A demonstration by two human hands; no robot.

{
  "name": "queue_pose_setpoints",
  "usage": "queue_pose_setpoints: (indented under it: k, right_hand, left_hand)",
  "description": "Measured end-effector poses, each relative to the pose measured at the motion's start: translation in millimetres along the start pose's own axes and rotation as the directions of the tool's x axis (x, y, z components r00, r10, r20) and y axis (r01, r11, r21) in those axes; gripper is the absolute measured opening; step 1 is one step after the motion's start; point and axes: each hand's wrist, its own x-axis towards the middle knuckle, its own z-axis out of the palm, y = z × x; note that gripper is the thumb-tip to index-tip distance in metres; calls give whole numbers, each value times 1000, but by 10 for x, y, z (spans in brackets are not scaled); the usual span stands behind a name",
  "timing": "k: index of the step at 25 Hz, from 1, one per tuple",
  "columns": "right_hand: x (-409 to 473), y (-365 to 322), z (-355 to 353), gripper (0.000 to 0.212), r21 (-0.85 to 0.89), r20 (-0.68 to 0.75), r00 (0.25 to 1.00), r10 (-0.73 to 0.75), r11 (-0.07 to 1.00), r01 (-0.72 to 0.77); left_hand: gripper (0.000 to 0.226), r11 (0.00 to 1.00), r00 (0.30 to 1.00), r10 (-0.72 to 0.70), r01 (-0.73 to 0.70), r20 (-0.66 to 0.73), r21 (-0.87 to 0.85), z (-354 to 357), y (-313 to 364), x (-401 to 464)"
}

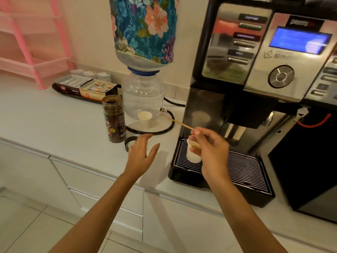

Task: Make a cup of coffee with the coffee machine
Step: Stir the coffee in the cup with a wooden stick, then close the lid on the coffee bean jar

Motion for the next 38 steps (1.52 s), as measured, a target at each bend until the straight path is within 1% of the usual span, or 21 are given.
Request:
queue_pose_setpoints:
  k: [2,3,6,7,9,10,12,14,16,18,20,21,23,24,26,27,29,33,36,38]
  right_hand:
    - [31,90,262,12,31,42,999,-18,999,17]
    - [62,148,404,12,36,51,998,-22,999,21]
    - [217,395,871,13,-6,41,999,-4,1000,4]
    - [283,495,1000,13,-32,27,1000,9,999,-8]
    - [441,718,1281,13,-90,-22,999,26,996,-28]
    - [523,832,1407,12,-123,-58,998,31,992,-38]
    - [683,1039,1589,11,-216,-138,990,12,975,-41]
    - [864,1216,1742,12,-345,-179,982,-58,939,-8]
    - [1075,1357,1883,15,-509,-170,976,-135,860,31]
    - [1276,1451,1960,17,-696,-109,969,-224,713,86]
    - [1468,1536,2020,18,-817,-36,962,-270,562,127]
    - [1550,1578,2037,19,-857,4,964,-266,497,140]
    - [1686,1679,2049,22,-911,90,973,-210,377,166]
    - [1745,1722,2043,24,-927,125,978,-166,331,174]
    - [1841,1769,2041,27,-942,173,982,-71,280,186]
    - [1876,1778,2045,27,-943,190,981,-33,272,192]
    - [1925,1787,2064,31,-935,209,978,-5,291,201]
    - [1945,1793,2059,42,-890,162,986,-43,426,165]
    - [1931,1813,2024,41,-854,116,991,-73,502,137]
    - [1902,1800,2000,41,-812,78,989,-125,568,136]
  left_hand:
    - [26,996,996,-6,14,-85,88,-177,-347,-15]
    - [21,984,995,-27,44,-101,171,-276,-537,-8]
    - [24,914,991,-123,135,-55,382,-617,-1139,57]
    - [24,896,992,-125,123,-23,427,-722,-1311,79]
    - [26,859,995,-85,47,53,510,-915,-1629,176]
    - [29,841,994,-75,23,75,541,-996,-1757,239]
    - [34,827,992,-101,45,70,560,-1106,-1933,386]
    - [42,840,989,-123,59,84,539,-1174,-2111,555]
    - [59,841,974,-139,21,180,540,-1199,-2296,722]
    - [75,827,942,-147,-50,301,560,-1179,-2412,863]
    - [87,827,911,-129,-119,391,549,-1144,-2478,992]
    - [91,830,899,-121,-141,421,540,-1129,-2494,1040]
    - [95,826,882,-115,-172,458,537,-1109,-2533,1111]
    - [95,819,879,-110,-184,464,544,-1103,-2549,1120]
    - [95,810,881,-100,-199,463,552,-1099,-2565,1109]
    - [95,807,881,-95,-204,463,555,-1098,-2566,1105]
    - [95,799,883,-94,-208,460,564,-1093,-2572,1109]
    - [94,795,885,-93,-210,457,569,-1091,-2557,1106]
    - [93,799,880,-101,-206,464,565,-1100,-2544,1110]
    - [94,798,879,-109,-202,465,568,-1098,-2523,1118]
